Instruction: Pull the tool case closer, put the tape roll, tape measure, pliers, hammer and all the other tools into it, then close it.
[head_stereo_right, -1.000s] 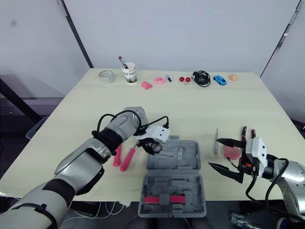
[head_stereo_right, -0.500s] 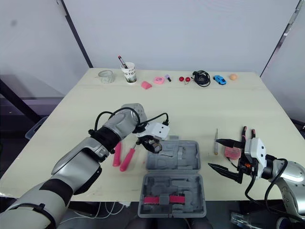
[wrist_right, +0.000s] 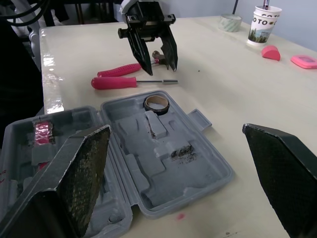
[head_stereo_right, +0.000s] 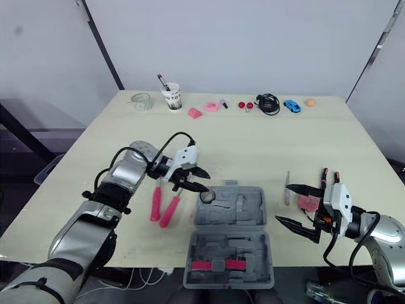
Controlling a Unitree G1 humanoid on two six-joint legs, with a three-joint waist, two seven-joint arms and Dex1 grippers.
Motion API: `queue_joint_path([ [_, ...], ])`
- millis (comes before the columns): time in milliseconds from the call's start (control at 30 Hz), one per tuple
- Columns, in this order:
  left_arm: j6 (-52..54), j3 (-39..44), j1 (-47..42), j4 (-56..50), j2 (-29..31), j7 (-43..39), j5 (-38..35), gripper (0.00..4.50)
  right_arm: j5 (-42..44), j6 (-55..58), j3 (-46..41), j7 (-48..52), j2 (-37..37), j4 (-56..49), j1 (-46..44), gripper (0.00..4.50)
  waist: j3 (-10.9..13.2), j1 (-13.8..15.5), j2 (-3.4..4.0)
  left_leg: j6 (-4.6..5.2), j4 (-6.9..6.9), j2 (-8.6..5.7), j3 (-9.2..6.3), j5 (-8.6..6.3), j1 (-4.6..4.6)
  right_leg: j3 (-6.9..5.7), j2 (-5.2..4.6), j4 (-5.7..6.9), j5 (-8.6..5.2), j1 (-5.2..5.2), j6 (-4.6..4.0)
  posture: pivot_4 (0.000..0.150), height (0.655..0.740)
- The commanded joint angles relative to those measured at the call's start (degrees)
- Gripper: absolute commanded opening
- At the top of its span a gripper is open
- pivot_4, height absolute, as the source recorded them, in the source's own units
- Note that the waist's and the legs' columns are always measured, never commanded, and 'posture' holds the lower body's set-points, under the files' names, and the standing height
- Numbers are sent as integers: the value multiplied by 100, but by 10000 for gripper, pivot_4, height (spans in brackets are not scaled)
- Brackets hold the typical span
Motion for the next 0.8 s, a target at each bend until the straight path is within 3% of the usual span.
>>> queue_joint_path([
  [33,-216,515,175,100,16,70,-539,22840,15,-144,-25,-38,28,-112,-26,45000,0,-3,0,0,0,0,-1,0,1,-1,0,1,0,0,0,1500,7400],
  [100,-309,576,272,257,-7,44,-621,22840,4,-165,-10,-62,51,-109,-25,45000,0,-1,1,0,0,0,-1,0,1,-1,0,1,0,0,0,1500,7400],
  [267,-685,571,331,682,-114,147,-623,3669,-23,-203,14,-111,94,-132,10,45000,0,4,0,0,0,-1,0,0,2,-1,0,1,0,0,0,1500,7400],
  [300,-736,587,316,772,-154,182,-629,2753,-26,-213,11,-114,101,-134,24,45000,0,4,0,0,0,-1,0,0,1,-1,0,1,0,0,0,1500,7400],
  [800,-1647,660,6,2051,-573,94,-583,2753,-84,-306,30,-285,101,-205,161,45000,0,-5,0,0,0,-2,0,0,1,-1,0,1,0,1,0,1500,7400],
])
